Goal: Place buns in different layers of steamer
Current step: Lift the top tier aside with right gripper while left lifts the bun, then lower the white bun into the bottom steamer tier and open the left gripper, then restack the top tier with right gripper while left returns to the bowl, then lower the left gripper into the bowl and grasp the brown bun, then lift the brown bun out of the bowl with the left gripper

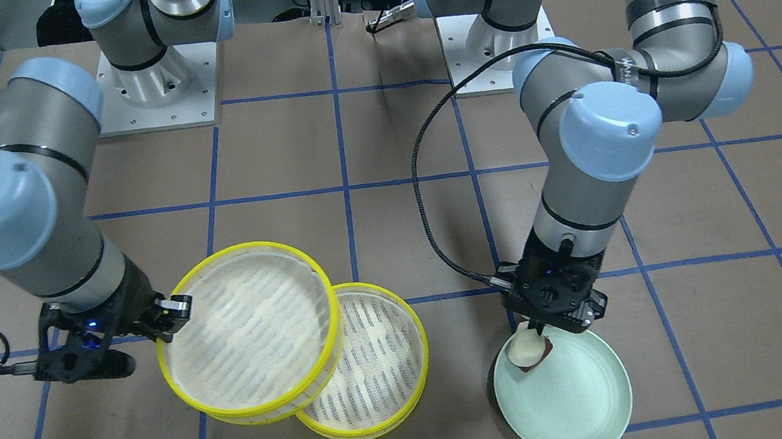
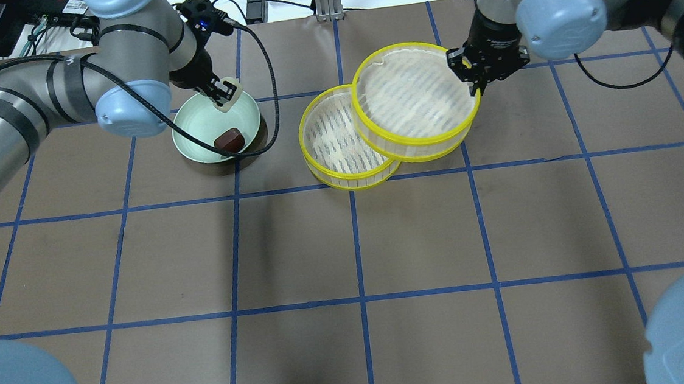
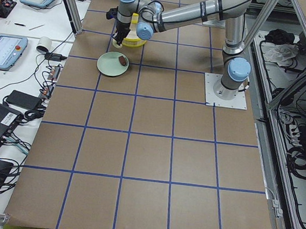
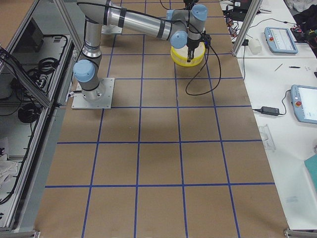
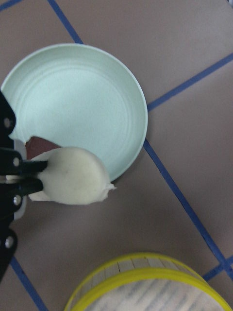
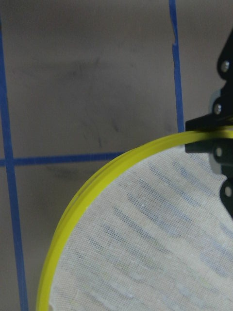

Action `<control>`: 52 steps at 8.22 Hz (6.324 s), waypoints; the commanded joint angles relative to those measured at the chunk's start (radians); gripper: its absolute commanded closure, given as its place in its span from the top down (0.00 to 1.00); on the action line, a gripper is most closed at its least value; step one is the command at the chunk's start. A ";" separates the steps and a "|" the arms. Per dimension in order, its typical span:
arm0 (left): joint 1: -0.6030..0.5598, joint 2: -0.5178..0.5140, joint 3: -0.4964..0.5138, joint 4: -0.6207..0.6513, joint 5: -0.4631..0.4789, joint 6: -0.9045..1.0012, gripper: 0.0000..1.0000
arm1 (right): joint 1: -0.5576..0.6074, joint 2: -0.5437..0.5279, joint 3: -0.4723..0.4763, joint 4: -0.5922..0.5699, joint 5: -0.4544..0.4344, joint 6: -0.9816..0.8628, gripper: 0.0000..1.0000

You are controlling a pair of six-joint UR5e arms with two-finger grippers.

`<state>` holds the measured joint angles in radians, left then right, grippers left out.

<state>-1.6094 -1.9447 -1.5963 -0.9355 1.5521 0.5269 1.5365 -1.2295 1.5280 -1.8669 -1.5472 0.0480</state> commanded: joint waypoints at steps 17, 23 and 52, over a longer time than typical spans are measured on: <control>0.013 -0.062 0.016 0.077 0.029 0.219 1.00 | 0.096 0.022 0.006 -0.118 -0.021 0.108 0.00; 0.123 -0.086 -0.084 0.035 -0.077 0.434 0.99 | 0.200 0.079 0.017 -0.193 -0.027 0.329 0.00; 0.123 -0.013 -0.019 -0.028 -0.066 0.185 0.00 | 0.214 0.101 0.031 -0.198 -0.022 0.355 0.00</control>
<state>-1.4864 -1.9897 -1.6154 -0.9322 1.4462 0.7678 1.7518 -1.1292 1.5585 -2.0647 -1.5688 0.4063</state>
